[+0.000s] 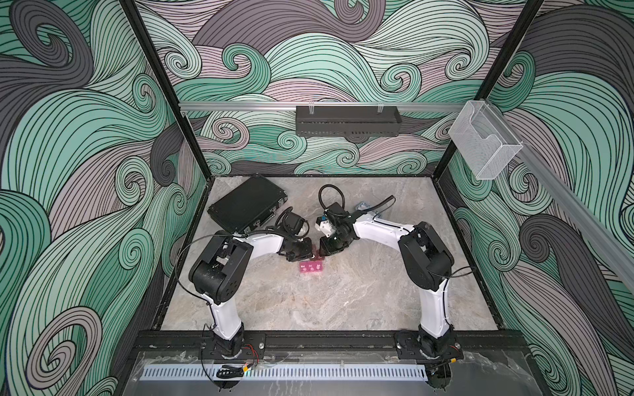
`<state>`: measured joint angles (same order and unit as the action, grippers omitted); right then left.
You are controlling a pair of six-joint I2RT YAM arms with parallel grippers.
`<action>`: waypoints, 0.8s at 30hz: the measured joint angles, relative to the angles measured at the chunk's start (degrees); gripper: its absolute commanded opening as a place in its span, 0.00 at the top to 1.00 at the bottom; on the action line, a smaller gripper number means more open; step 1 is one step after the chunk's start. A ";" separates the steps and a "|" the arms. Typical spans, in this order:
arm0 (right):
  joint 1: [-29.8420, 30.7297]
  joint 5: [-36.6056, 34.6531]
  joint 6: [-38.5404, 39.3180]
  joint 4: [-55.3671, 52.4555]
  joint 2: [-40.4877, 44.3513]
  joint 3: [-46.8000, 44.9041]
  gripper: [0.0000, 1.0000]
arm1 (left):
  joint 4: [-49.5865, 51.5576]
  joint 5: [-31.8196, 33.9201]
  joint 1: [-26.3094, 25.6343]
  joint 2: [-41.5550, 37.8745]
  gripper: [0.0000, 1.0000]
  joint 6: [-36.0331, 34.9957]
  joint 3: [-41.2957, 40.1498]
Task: Close pillboxes
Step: Close the lid on the pillbox.
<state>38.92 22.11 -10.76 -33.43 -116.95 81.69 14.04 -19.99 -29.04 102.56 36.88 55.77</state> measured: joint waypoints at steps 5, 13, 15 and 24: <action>-0.09 0.24 -0.02 0.24 -0.09 -0.04 0.71 | 0.46 0.26 -0.02 0.11 0.92 0.07 0.28; -0.28 0.00 0.04 0.39 -0.09 -0.46 0.74 | 0.48 0.85 -0.37 0.11 0.93 0.37 0.37; -0.13 -0.42 0.22 0.37 -0.09 -0.46 0.74 | 0.48 0.92 -0.39 0.11 0.93 0.63 0.39; 0.85 -2.23 0.24 0.28 -0.13 -0.44 0.68 | 0.52 1.38 -0.68 0.11 0.93 1.18 0.48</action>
<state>39.77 19.88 -10.52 -33.15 -117.08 81.25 14.57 -18.61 -29.71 102.67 38.06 56.25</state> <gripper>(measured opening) 0.314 0.077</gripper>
